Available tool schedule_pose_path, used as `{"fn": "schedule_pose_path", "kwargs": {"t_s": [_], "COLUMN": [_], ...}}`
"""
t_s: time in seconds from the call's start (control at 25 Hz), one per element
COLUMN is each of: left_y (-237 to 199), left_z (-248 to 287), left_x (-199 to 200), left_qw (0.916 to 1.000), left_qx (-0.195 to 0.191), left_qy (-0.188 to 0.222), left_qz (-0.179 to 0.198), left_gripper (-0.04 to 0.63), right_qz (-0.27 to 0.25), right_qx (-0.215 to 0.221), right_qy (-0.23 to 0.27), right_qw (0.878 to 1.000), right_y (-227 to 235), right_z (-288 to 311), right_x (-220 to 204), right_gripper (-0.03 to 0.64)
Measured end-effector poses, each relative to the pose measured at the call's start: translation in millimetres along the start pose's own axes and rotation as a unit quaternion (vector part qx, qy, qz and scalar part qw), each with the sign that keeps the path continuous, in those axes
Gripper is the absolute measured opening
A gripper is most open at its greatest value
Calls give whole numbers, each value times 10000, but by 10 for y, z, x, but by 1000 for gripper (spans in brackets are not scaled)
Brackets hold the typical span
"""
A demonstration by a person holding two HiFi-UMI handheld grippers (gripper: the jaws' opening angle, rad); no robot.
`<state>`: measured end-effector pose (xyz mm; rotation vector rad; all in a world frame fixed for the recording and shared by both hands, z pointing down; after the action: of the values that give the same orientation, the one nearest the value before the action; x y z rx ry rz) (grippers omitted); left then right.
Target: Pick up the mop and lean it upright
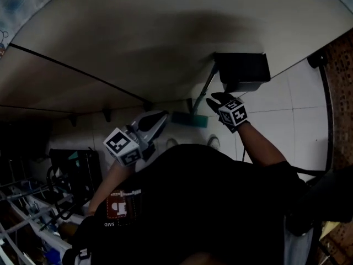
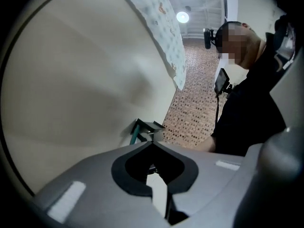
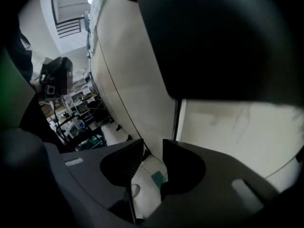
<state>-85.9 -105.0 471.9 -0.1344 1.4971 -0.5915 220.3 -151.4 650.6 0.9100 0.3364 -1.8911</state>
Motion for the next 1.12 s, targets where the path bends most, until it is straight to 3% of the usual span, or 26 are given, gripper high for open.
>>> {"fn": "schedule_pose_path", "kwargs": {"t_s": [0.24,0.52,0.68,0.88,0.96,1.12], "left_y": [-218,-413,-424,-414,-418,-394], "left_z": [-52,-229,-271,-298,-315,-414], "left_x": [-288,-853,-976,-1015,-1039,-1011], "left_qw": [9989,9944,9950,9949,9953,9952], "left_qx": [233,405,327,288,306,348], "left_qy": [-369,-839,-699,-763,-689,-644], "left_qz": [-160,-500,-637,-601,-607,-648], "left_gripper": [-6,-6,-6,-6,-6,-6], "right_qz": [110,775,829,756,693,504], "right_qx": [-424,-933,-854,-745,-674,-592], "right_qy": [-448,-644,-551,-427,-370,-369], "right_qw": [9980,9905,9914,9934,9946,9963], "right_y": [193,345,357,404,384,249], "right_z": [711,1272,1373,1445,1458,1430], "right_x": [-412,-609,-577,-622,-639,-588], "right_gripper": [192,259,282,236,154,140]}}
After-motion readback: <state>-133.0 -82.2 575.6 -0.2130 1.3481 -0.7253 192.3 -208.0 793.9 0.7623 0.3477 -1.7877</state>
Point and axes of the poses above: the fingertips, and each gripper's own axes: z forward along the fingers, y to its right, x out of its top, the point moved 10 cm from there along -z, backward along the fingers, and after that the axes turned 11 degrees about -x, right-handed, at the moved point
